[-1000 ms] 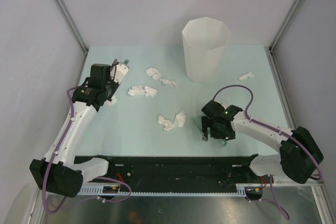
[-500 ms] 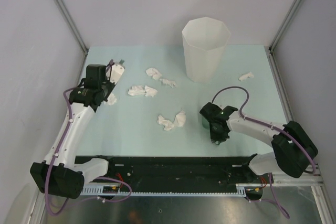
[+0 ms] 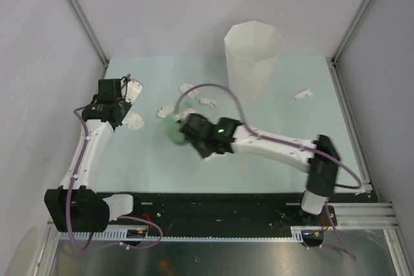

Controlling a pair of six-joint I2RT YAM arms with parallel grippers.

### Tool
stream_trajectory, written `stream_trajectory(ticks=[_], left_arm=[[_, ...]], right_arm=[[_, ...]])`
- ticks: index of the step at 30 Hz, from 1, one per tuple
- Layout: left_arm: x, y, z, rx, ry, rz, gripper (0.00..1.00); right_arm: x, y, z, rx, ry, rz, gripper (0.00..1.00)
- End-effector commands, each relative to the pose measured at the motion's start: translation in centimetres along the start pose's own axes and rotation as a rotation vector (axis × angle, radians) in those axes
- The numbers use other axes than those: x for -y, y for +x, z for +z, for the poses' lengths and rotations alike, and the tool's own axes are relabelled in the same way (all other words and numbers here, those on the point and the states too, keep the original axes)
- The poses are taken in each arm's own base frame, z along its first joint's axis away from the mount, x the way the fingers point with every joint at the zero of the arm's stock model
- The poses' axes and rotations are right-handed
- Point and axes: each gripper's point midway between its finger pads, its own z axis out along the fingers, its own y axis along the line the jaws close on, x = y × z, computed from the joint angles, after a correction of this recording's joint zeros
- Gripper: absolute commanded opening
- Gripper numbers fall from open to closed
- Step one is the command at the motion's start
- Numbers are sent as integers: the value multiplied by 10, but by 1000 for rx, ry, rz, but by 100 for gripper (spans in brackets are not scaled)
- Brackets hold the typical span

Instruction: Sweep away the paper scraps from the table

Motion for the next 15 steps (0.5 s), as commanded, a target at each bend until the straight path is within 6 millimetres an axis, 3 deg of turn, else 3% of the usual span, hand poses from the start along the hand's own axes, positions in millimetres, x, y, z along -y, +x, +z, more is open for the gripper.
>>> stream_trajectory(ticks=[1,2,4,5,6,7,10,15], left_arm=[[-24,15,12,-55,-65,12,0],[-26,17,14,-66,-71,13,0],[-32,26,22,-109,-84,28,0],[-34,29,25,-127,-89,32,0],[-34,33,32,-155,-86,45,0],[-36,37,35,-181,-93,55,0],[-31,38,49,-208,-62,78,0],[-2,29,68,-174,66,136,0]], right_arm=[[-74,-18,19,-26,-149,-379,0],[-84,-6,46,-92,-140,-422,0],[-102,-15,52,-99,-161,-453,0],[-108,-7,69,-140,-158,-465,0],[-109,-4,74,-168,-154,-473,0],[-112,-14,74,-149,-154,-465,0],[-111,-8,88,-196,-129,-474,0],[-105,6,99,-284,-162,-441,0]])
